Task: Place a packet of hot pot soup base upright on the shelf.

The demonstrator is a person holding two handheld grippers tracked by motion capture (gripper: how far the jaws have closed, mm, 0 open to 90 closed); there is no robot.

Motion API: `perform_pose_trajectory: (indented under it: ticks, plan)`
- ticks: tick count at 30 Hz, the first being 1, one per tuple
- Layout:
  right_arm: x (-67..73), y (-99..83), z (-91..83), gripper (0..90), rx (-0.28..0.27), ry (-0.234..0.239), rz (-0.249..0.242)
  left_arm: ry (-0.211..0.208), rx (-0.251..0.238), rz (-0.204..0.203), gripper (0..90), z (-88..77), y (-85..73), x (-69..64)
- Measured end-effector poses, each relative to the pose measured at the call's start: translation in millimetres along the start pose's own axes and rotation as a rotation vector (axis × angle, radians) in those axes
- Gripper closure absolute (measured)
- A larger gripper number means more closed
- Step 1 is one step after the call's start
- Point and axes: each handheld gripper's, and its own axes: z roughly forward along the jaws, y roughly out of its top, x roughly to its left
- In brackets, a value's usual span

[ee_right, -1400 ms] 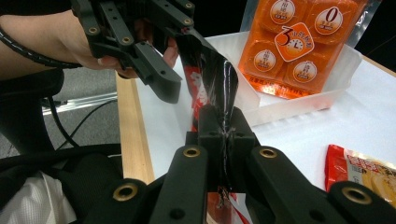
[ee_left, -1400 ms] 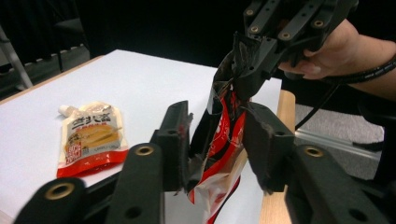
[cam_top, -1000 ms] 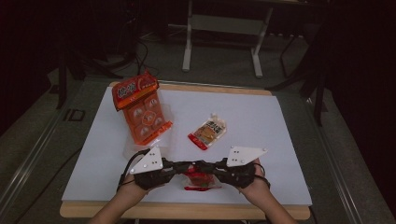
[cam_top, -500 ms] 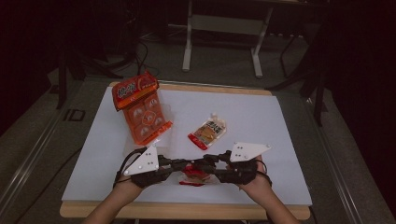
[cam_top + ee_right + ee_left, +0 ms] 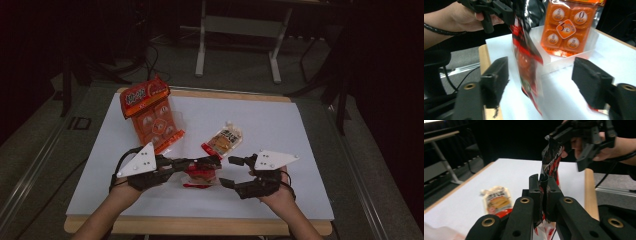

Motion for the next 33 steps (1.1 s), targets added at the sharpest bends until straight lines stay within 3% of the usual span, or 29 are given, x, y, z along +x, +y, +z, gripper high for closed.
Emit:
perform_pose_trajectory:
  ticks: [1,7,17,29,33]
  plan:
    - [-0.6,-0.5,-1.4,19.4,-0.004,0.000,0.000,0.020,-0.002,0.003,87.0,-3.9,1.3,4.5]
    - [-2.7,-1.9,-7.6,12.1,-0.033,0.013,0.011,0.059,-0.001,0.007,87.0,-14.8,4.1,16.6]
    - [-8.9,-7.9,-14.5,12.8,-0.043,-0.018,-0.002,0.122,0.026,0.045,86.8,-35.0,7.1,40.4]
    - [-13.0,-14.0,-15.5,13.1,-0.041,-0.014,0.022,0.143,0.073,0.089,86.8,-44.6,1.6,63.2]
    - [-14.5,-15.6,-15.3,13.2,-0.040,-0.014,0.028,0.145,0.088,0.084,86.7,-45.5,-3.7,69.2]
